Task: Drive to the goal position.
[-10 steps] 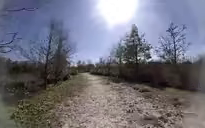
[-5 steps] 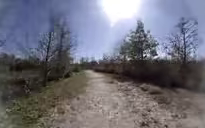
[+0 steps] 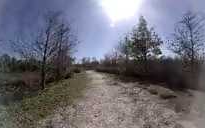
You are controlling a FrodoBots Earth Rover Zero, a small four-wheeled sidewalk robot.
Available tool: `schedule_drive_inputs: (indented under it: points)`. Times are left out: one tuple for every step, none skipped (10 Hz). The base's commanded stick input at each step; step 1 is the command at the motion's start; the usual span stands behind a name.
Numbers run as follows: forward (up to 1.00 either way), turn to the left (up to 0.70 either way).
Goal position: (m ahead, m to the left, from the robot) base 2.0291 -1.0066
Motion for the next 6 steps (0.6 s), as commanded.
schedule_drive_inputs:
  points:
    - [0.70,0.00]
    - [0.70,0.00]
    - [0.70,0.00]
    - [0.70,0.00]
    - [0.70,0.00]
    - [0.70,0.00]
